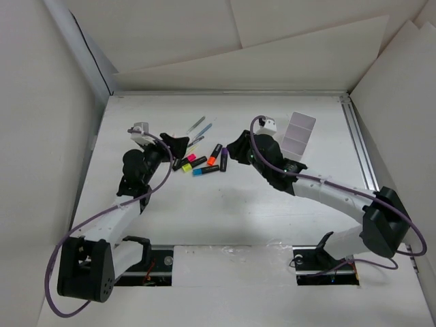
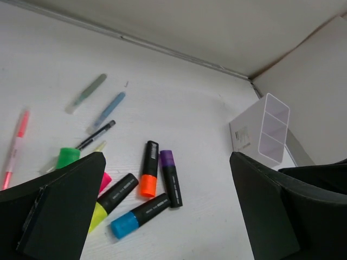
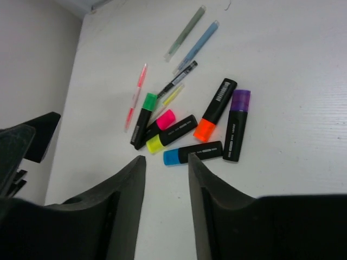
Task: Sort the stationery into containers
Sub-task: Pick up the pen from the center of the board.
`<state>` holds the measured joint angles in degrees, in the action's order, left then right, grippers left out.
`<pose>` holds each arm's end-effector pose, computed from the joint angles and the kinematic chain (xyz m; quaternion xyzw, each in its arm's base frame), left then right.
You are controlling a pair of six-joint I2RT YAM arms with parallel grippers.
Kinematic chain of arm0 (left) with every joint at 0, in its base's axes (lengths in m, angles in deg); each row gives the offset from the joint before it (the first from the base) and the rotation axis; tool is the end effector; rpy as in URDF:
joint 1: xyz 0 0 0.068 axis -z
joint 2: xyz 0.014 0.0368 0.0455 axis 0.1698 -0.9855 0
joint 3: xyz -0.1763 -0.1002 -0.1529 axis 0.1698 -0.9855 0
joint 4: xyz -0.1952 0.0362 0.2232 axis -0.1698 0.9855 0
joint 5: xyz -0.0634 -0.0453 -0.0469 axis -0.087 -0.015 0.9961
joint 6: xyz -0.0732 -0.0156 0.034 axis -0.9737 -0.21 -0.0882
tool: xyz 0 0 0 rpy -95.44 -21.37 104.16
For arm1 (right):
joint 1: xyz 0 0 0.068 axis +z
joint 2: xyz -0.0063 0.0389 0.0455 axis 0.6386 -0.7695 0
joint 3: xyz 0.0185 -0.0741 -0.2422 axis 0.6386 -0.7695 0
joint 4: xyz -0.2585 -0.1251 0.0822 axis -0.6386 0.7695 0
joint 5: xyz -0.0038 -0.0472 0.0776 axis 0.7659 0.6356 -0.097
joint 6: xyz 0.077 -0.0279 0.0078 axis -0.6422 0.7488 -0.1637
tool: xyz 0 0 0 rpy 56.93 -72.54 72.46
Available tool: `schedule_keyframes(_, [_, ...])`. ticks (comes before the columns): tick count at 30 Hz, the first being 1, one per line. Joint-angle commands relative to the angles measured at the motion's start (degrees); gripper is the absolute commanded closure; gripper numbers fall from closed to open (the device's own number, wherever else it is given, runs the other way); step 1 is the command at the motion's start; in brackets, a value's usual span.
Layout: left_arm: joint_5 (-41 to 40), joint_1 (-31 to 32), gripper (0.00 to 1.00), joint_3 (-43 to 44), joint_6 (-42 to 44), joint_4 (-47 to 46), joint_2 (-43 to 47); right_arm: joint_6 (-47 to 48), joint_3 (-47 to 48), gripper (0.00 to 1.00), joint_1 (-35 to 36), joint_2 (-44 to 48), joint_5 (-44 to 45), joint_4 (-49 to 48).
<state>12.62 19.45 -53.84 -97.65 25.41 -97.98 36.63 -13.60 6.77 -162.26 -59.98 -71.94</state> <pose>0.2990 -0.0697 0.2344 -0.0142 0.6588 -0.3303 0.6758 0.2901 0.2688 0.2453 0.0874 0.8053 0.3017 0.5028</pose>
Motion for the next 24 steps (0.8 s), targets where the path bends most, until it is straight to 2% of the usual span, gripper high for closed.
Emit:
schedule_keyframes(1, [6.34,0.17,0.0,5.29,-6.18,1.28,-4.35,1.01,2.35,0.61,-0.49,-2.32,0.88,-2.15])
schedule_keyframes(2, [12.62,0.17,0.0,6.87,-5.32,3.57,-6.98,1.01,2.35,0.65,-0.49,-2.32,0.89,-2.15])
schedule_keyframes(3, [15.81,0.17,0.0,6.37,-5.31,1.07,-7.53,1.01,2.87,0.71,-0.49,-2.32,0.11,-2.15])
schedule_keyframes(4, [18.37,0.17,0.0,4.19,-7.05,-3.74,-7.53,1.62,2.88,0.81,-0.49,-2.32,0.1,-2.15])
schedule_keyframes(5, [21.53,0.17,0.0,-1.32,-10.55,-15.36,-5.79,1.62,2.88,0.93,-0.49,-1.72,0.1,-2.15])
schedule_keyframes(6, [21.56,0.17,0.0,-4.07,-10.58,-20.87,-4.73,1.62,2.88,0.93,-0.49,-1.71,0.1,-2.15])
schedule_keyframes(7, [21.56,0.17,0.0,-6.44,-12.58,-26.41,-3.85,1.62,2.18,1.0,-0.49,-0.49,0.97,-2.15])
schedule_keyframes(8, [21.56,-0.52,0.0,-8.64,-14.95,-31.6,-3.06,1.62,1.13,1.0,-0.49,0.39,1.85,-2.75])
schedule_keyframes(9, [20.86,-1.31,0.0,-11.97,-21.59,-37.74,-1.83,1.62,0.42,1.0,-0.49,1.18,3.16,-3.46])
schedule_keyframes(11, [18.48,-4.83,0.0,-14.54,-29.09,-39.39,-0.77,2.32,-0.99,1.0,-0.49,3.82,3.78,-4.52])
schedule_keyframes(12, [17.61,-5.79,0.0,-14.55,-31.48,-35.73,-0.24,2.33,-1.69,1.0,-0.49,4.44,3.79,-5.04])
schedule_keyframes(14, [18.47,-3.8,0.0,-12.02,-24.51,-32.99,0.29,2.85,-2.21,1.0,-0.49,4.97,4.93,-5.05])
schedule_keyframes(15, [16.39,-2.04,0.0,-10.27,-20.55,-23.75,1.16,2.85,-2.22,1.0,-0.49,4.97,4.93,-5.57])
schedule_keyframes(16, [12.98,-0.29,0.0,-6.07,-13.38,-16.61,3.61,2.85,-2.22,1.0,-0.49,4.97,6.41,-5.57])
schedule_keyframes(18, [3.94,6.3,0.0,-3.49,-6.92,-6.21,6.87,2.33,-0.91,1.0,-0.49,2.17,6.95,-4.96])
schedule_keyframes(19, [-4.9,8.33,0.0,-3.48,-4.71,-1.21,8.54,1.54,-0.9,1.0,0.03,1.55,7.74,-4.96])
schedule_keyframes(21, [-11.46,12.37,0.0,-2.95,-0.93,1.38,13.11,1.53,-0.11,1.0,0.73,0.85,8.45,-4.17])
schedule_keyframes(24, [-18.07,15.19,0.0,-1.11,-0.91,8.67,14.53,1.53,1.46,1.0,0.74,-1.52,8.97,-3.12])
